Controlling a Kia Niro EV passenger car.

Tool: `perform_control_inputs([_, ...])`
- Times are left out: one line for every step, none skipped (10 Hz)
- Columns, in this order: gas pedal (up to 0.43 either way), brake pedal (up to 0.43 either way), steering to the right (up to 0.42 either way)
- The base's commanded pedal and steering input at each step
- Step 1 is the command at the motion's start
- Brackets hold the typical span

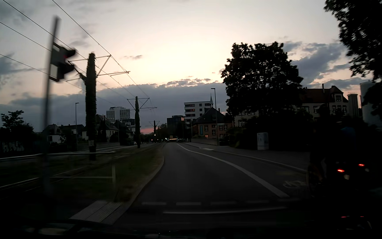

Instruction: Follow the waypoints while adhering to traffic rules and regulations

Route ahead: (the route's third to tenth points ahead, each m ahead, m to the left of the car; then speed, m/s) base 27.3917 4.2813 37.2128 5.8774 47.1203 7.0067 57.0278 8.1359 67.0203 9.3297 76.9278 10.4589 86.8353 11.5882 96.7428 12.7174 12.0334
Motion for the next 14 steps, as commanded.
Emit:
perform_control_inputs([0.087, 0.000, -0.024])
perform_control_inputs([0.087, 0.000, -0.026])
perform_control_inputs([0.087, 0.000, -0.027])
perform_control_inputs([0.087, 0.000, -0.029])
perform_control_inputs([0.087, 0.000, -0.031])
perform_control_inputs([0.087, 0.000, -0.033])
perform_control_inputs([0.087, 0.000, -0.033])
perform_control_inputs([0.087, 0.000, -0.033])
perform_control_inputs([0.087, 0.000, -0.033])
perform_control_inputs([0.087, 0.000, -0.034])
perform_control_inputs([0.087, 0.000, -0.034])
perform_control_inputs([0.087, 0.000, -0.034])
perform_control_inputs([0.087, 0.000, -0.033])
perform_control_inputs([0.087, 0.000, -0.033])
